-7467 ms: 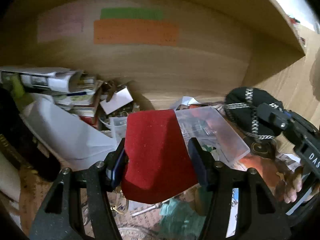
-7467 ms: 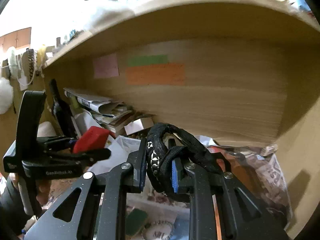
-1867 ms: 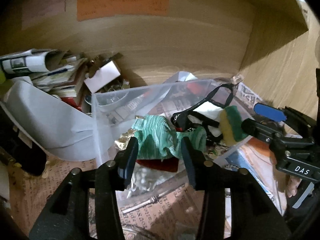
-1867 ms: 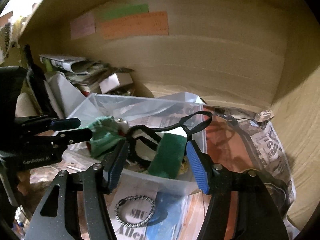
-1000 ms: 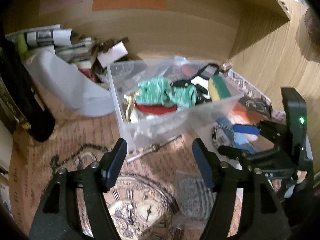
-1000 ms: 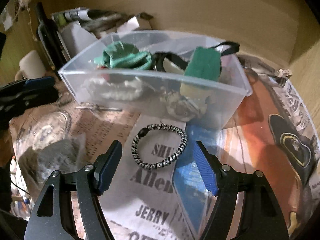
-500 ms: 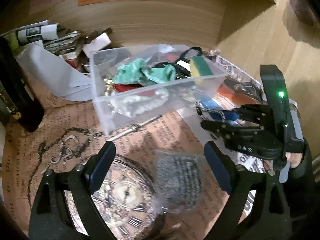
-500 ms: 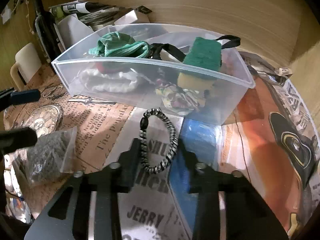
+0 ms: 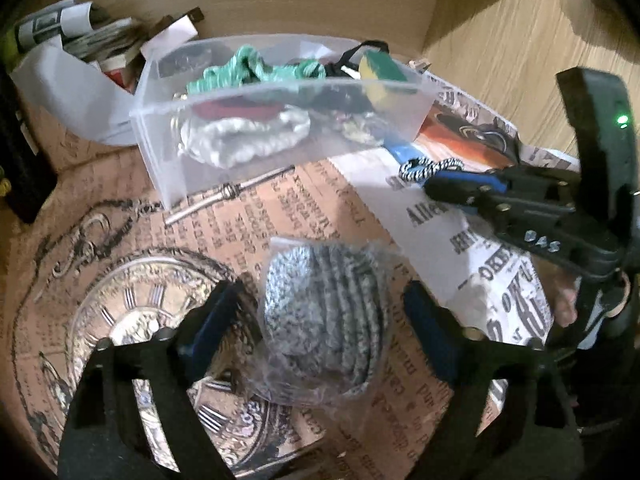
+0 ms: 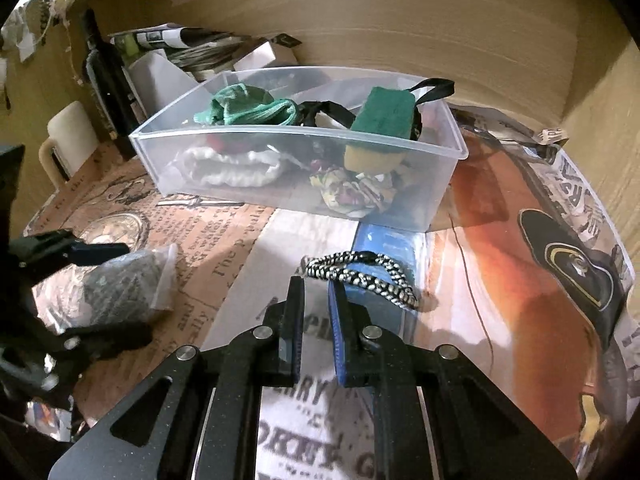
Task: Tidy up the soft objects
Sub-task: 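Grasp the bagged steel-wool scrubber with left tool while right tool grasps the braided bracelet, then lower the scrubber into the box with left tool while right releases the bracelet inside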
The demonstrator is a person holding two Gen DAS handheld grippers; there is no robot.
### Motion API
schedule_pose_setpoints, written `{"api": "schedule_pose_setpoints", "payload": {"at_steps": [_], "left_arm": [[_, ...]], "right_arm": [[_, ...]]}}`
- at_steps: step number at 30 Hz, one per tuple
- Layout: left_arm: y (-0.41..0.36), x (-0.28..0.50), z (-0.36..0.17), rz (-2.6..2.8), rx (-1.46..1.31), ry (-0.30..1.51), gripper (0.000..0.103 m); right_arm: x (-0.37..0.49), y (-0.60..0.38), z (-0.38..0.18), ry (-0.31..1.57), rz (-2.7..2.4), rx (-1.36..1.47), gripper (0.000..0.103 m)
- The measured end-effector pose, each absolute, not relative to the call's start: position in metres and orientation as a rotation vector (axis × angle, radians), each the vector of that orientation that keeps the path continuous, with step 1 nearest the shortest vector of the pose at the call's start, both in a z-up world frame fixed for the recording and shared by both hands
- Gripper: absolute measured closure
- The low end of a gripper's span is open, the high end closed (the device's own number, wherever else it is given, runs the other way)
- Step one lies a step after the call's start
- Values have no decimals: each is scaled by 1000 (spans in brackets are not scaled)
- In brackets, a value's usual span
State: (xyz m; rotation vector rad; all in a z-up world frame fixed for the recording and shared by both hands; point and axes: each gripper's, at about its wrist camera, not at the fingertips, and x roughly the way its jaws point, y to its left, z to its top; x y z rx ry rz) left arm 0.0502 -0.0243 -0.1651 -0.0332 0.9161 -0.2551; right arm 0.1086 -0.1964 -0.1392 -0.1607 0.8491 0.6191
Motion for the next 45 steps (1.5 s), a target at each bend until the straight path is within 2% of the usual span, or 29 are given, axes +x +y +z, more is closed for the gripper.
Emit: {"api": "schedule_pose_setpoints", "payload": {"at_steps": [2,4,6,8,10,15,23,24,27,29,33,37,45], "left_arm": [[-24,46,-165,-242,-17,896,32],[-24,44,-164,-238,-15,887,46],[-22,44,-164,-231,-15,882,51],[-20,44,-163,-226,-24,879,55],[-17,45,-162,-217,-31,875,58],[-10,46,-151,-199,-48,840,60],[-1,47,-126,-174,-55,763,60],[1,48,-124,-172,-54,757,60],[3,52,-115,-165,-53,736,60],[4,55,-109,-159,-52,720,60],[7,60,-96,-145,-44,684,60],[10,66,-85,-125,-35,651,60],[14,72,-76,-103,-38,630,60]], "right_arm": [[103,-199,-137,857,633,-161,92],[100,-202,-135,871,645,-156,90],[97,-205,-131,867,649,-149,81],[94,-209,-125,836,633,-147,55],[92,-212,-119,800,613,-146,43],[108,-207,-124,805,572,-174,36],[138,-200,-155,897,550,-212,36],[137,-199,-155,896,555,-219,36],[133,-197,-155,880,569,-230,49],[131,-195,-154,877,579,-232,66],[128,-193,-153,869,579,-227,73],[122,-190,-148,849,593,-218,89],[116,-189,-135,787,629,-191,94]]}}
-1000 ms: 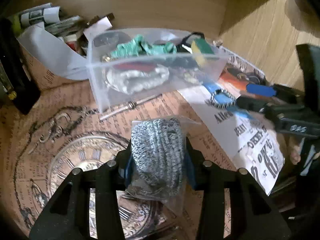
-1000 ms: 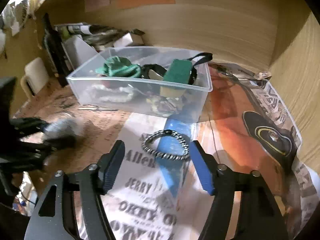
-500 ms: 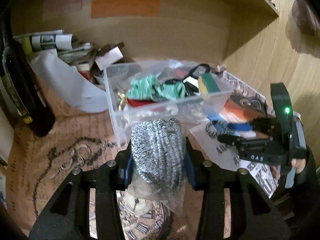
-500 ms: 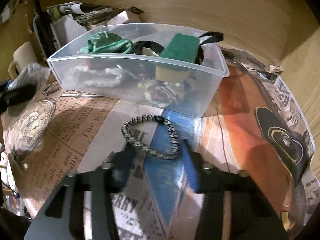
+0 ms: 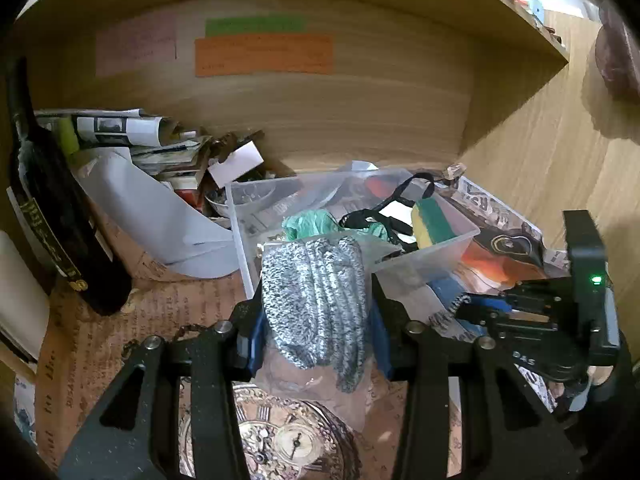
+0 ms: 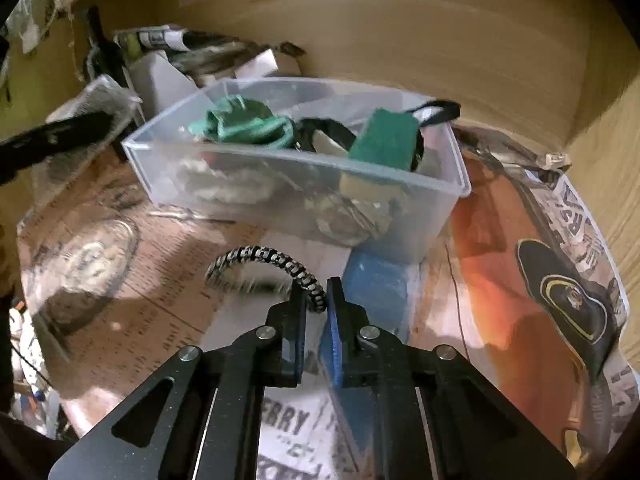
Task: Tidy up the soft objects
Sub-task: 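Lower the scrubber into the box with left tool while right releases the bracelet inside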
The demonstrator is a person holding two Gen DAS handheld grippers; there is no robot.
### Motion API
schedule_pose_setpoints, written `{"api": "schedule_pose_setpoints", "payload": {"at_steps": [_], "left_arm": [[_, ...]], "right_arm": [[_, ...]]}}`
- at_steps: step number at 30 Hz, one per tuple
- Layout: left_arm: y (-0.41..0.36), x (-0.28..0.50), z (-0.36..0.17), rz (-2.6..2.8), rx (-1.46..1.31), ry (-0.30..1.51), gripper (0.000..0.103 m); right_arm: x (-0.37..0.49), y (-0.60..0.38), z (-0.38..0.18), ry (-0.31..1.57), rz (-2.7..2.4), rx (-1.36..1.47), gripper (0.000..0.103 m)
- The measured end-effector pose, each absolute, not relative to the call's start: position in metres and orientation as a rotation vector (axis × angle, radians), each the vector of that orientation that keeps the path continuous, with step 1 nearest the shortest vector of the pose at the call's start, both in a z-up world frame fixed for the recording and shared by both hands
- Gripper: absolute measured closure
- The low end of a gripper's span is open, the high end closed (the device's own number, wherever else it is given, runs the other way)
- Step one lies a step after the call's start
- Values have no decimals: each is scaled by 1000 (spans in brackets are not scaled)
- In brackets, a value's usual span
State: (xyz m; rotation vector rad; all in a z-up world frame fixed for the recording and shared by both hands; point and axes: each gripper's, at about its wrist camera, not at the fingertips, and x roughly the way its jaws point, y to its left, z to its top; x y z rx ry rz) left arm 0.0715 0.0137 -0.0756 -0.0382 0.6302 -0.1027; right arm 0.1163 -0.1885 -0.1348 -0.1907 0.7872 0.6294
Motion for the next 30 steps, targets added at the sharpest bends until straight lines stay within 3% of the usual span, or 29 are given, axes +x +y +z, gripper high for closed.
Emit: {"api": "schedule_pose_setpoints", "payload": {"at_steps": [17,30], "left_arm": [[18,115,-45,-75,-41,585,60],[20,183,-72,-61,-73,709,60]], "right_arm": [[127,-179,-59,572,639,-128,95],[194,-148,-70,654,589,-136,95]]}}
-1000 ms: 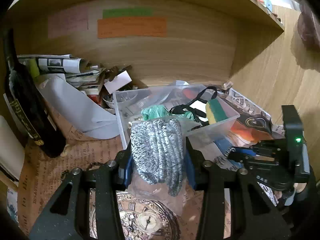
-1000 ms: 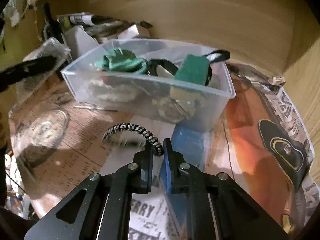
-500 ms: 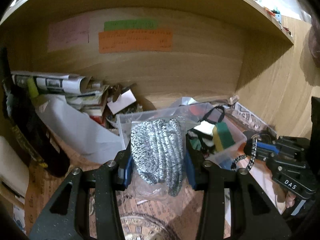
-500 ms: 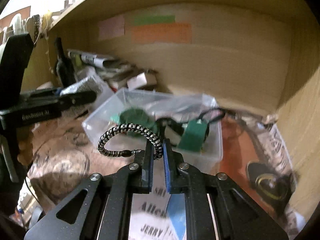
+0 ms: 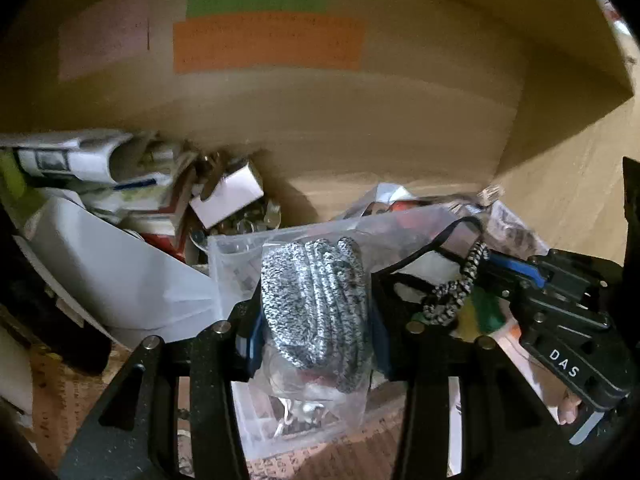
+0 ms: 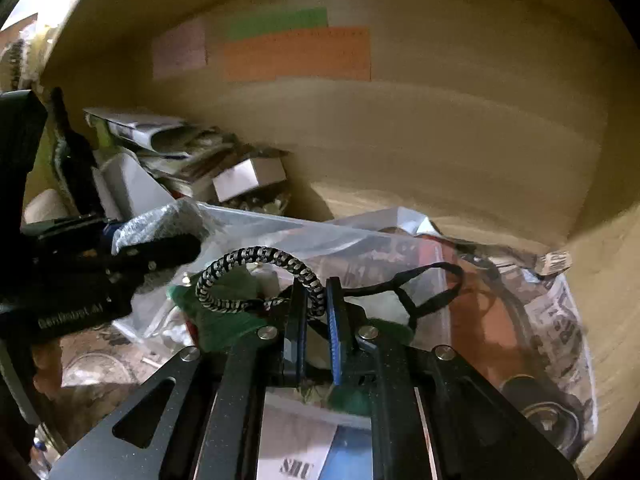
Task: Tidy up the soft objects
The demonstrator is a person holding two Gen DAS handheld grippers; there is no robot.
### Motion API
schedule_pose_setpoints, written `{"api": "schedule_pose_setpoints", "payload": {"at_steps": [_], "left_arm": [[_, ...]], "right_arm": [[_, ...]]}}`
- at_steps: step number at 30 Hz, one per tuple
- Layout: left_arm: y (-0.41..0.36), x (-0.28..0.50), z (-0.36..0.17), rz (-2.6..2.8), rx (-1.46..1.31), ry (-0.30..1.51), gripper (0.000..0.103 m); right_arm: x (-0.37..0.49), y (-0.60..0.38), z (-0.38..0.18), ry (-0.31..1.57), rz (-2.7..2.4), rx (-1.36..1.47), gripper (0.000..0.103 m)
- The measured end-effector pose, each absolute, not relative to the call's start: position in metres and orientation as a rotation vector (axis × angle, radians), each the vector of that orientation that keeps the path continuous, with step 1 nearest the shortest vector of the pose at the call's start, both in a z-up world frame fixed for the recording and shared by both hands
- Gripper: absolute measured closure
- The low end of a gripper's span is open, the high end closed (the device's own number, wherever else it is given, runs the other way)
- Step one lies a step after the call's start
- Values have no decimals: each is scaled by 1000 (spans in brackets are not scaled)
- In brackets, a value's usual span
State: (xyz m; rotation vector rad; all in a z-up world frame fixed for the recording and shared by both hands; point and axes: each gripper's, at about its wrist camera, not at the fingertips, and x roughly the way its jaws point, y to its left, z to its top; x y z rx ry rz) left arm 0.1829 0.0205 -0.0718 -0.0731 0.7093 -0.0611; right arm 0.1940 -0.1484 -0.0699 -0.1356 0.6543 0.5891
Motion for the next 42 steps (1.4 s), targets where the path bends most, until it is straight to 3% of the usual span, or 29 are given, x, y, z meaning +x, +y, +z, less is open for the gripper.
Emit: {"api": "schedule_pose_setpoints", "payload": {"at_steps": [6,10,12,17,24,28,34,38,42], "left_arm": [[22,199,-90,-55,-82,765,60],[28,203,-95,-64,-103,790,53],[29,202,-94,-73,-115,792,50],[32,195,-85,-84,-120,763,45],[29,168,-56,-88,-98,663,41],[23,149,-40,-81,-72,596,37],[17,114,-18,-70,-56,489,36],[14,94,-8,-58,-56,429,35],[12,75,1,-51,-53,370,27]], "right_arm": [[207,-136,-83,700,582,-171,95],[207,-132,-86,707,593,-201,94],[207,-132,-85,704,596,-209,90],[199,-133,-78,672,604,-213,68],[182,-143,-56,615,619,-192,63],[168,-154,-41,567,624,-167,54],[147,-172,-15,480,625,-107,53],[129,-184,0,411,624,-65,45],[114,-191,11,358,628,-34,37]]}}
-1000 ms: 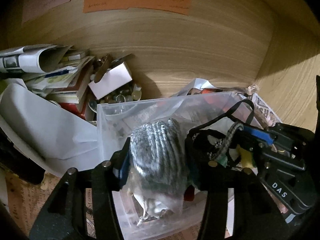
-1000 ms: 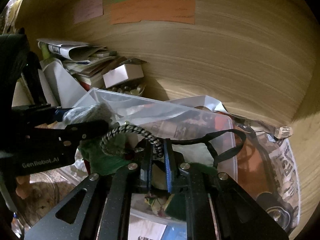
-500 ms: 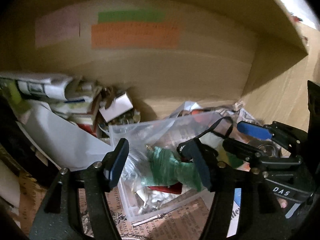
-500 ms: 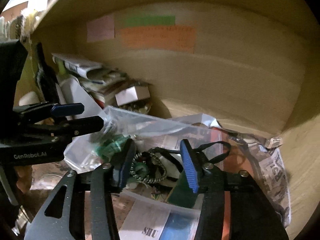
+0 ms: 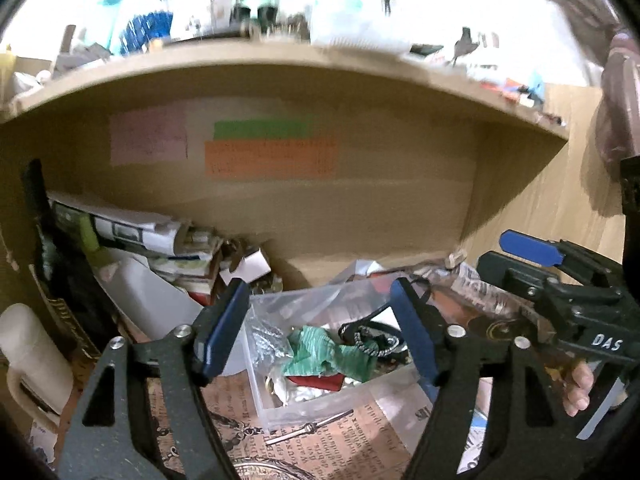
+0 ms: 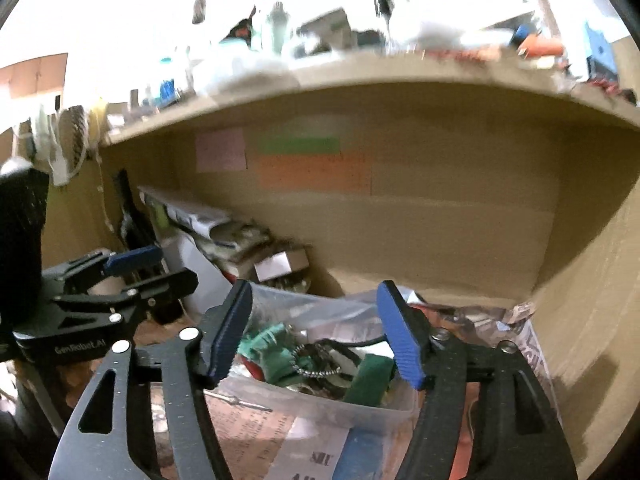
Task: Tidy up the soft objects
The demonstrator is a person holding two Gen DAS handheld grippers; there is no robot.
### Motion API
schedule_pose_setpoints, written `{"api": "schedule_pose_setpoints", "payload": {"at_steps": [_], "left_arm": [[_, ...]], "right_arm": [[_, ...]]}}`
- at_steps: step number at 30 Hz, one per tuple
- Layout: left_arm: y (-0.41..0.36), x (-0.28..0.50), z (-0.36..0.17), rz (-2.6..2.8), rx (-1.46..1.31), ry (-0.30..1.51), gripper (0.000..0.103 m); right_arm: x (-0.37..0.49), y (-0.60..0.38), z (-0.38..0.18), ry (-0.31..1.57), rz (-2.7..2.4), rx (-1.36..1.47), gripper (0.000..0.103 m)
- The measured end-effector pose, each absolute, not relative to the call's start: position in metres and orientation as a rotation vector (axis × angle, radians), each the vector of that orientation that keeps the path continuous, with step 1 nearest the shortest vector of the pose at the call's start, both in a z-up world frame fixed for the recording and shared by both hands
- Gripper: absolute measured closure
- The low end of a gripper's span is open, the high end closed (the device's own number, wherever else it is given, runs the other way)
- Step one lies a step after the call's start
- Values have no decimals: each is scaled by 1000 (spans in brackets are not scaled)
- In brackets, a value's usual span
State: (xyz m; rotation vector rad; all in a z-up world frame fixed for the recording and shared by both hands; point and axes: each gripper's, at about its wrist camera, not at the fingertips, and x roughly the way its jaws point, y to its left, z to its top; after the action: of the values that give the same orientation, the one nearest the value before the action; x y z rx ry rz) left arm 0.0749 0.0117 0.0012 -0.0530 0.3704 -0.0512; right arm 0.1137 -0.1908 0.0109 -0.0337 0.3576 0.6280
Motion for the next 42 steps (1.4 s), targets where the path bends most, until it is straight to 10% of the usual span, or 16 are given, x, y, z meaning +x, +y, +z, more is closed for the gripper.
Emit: {"api": "schedule_pose_setpoints", "payload": {"at_steps": [14,42], "left_arm": [[8,38,17,-30,-38,264,1],[10,32,19,-22,-41,256,0]], "right_arm": [[87,-201,20,278,606,25,2],[82,-202,19,276,600,34,0]]}}
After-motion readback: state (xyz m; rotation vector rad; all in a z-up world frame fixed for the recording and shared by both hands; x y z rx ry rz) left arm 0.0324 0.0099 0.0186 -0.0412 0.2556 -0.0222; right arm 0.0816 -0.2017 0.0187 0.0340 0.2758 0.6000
